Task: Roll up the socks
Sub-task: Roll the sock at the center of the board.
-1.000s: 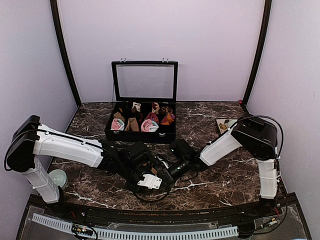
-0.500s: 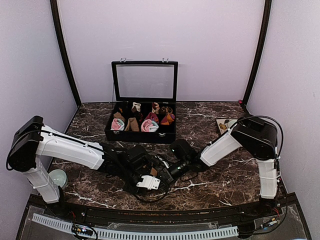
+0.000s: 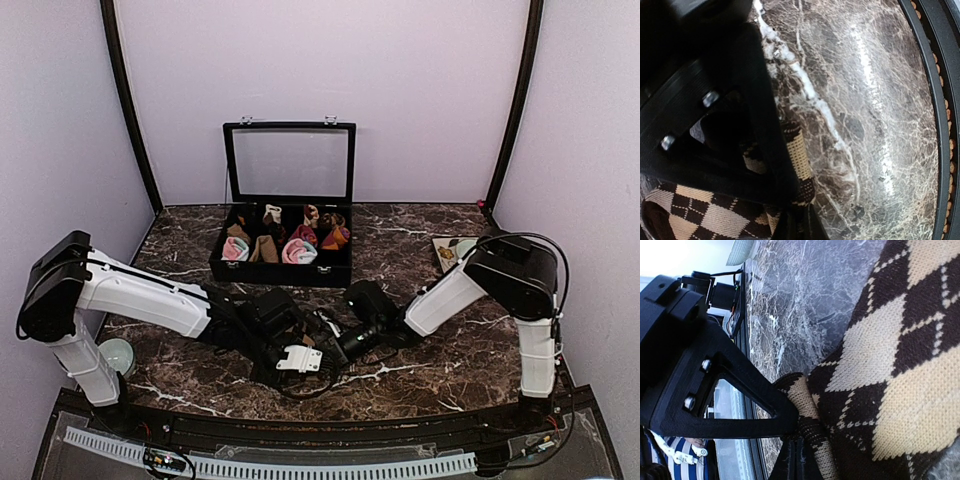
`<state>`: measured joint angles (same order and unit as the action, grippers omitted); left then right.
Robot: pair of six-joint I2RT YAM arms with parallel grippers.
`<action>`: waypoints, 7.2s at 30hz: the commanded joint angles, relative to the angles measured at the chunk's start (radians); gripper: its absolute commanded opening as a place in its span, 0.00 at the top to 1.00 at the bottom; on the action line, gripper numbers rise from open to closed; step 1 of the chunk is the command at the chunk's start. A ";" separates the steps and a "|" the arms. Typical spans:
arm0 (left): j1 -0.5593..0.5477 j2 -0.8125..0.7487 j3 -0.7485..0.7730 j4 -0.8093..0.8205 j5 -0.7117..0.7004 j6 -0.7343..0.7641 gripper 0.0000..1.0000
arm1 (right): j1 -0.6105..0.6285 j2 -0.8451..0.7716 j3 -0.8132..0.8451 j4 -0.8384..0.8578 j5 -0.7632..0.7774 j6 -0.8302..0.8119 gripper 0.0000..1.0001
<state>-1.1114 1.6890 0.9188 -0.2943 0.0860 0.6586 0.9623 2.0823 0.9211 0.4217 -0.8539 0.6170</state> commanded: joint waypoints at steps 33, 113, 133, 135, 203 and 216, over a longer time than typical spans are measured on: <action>0.120 0.163 -0.004 -0.177 0.090 -0.044 1.00 | -0.022 -0.035 -0.213 -0.072 0.369 0.020 0.01; 0.227 0.388 0.250 -0.382 0.531 0.072 0.98 | 0.028 -0.929 -0.666 0.204 0.690 -0.507 0.11; 0.273 0.490 0.330 -0.457 0.569 0.038 0.98 | 0.295 -0.450 -0.363 0.164 0.587 -0.940 0.45; 0.275 0.497 0.335 -0.456 0.569 0.035 0.98 | 0.295 -0.394 -0.314 0.150 0.563 -0.978 0.46; 0.457 -0.161 -0.060 -0.215 0.484 0.080 0.10 | 0.086 0.083 0.133 -0.591 0.284 -0.582 1.00; 0.436 -0.289 -0.038 -0.414 0.437 0.208 0.24 | 0.072 0.125 0.175 -0.642 0.283 -0.403 1.00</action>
<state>-0.6033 1.4162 0.8547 -0.6010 0.5484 0.7853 1.0405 2.0850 1.1416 0.0666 -0.6849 0.1078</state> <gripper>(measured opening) 0.814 0.034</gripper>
